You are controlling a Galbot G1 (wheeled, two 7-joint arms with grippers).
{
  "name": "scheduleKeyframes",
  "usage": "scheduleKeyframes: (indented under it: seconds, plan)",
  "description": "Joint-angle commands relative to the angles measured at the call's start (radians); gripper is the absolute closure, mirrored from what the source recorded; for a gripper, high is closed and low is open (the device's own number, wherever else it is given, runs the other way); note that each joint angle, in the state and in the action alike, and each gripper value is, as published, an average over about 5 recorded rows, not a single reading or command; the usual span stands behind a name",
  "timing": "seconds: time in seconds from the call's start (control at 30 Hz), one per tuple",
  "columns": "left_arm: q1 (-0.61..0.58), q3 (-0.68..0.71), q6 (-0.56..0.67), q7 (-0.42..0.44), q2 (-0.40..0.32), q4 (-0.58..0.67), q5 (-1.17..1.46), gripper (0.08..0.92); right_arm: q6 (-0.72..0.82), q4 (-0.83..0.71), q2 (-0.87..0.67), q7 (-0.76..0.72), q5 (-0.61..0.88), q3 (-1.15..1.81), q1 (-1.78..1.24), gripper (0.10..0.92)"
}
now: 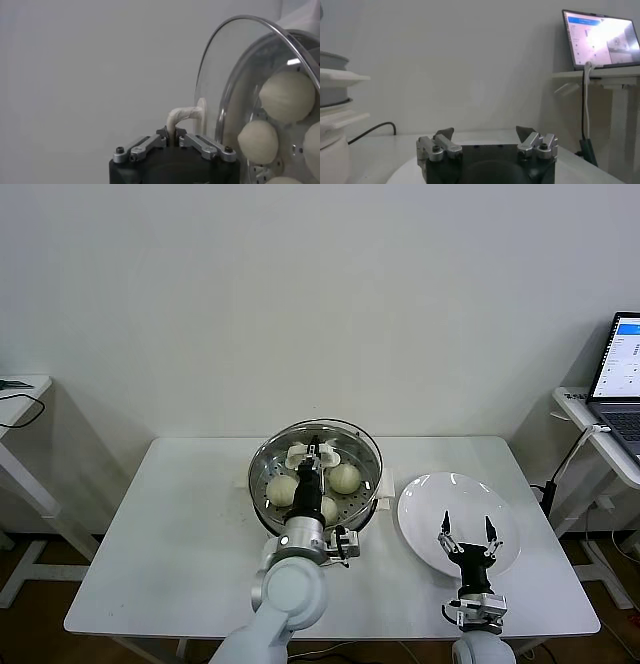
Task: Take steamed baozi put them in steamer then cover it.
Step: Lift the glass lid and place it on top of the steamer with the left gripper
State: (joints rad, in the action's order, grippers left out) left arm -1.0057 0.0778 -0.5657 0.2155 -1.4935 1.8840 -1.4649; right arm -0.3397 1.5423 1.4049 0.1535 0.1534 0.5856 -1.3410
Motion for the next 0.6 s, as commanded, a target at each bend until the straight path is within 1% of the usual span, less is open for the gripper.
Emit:
scheduleKeyframes:
  seconds: [0.03, 0.3, 0.6]
  plan:
    - [0.026, 0.007, -0.020, 0.013, -0.052, -0.078, -0.033, 0.810, -0.001, -0.007, 0.002, 0.000, -0.004, -0.001, 0.002, 0.203]
    - [0.029, -0.002, -0.002, 0.015, -0.070, -0.119, -0.113, 0.810, -0.003, -0.011, 0.003, -0.001, -0.005, -0.001, 0.005, 0.203]
    - [0.024, -0.009, 0.014, 0.004, -0.082, -0.136, -0.155, 0.810, -0.006, -0.016, 0.005, -0.002, -0.006, -0.001, 0.006, 0.203]
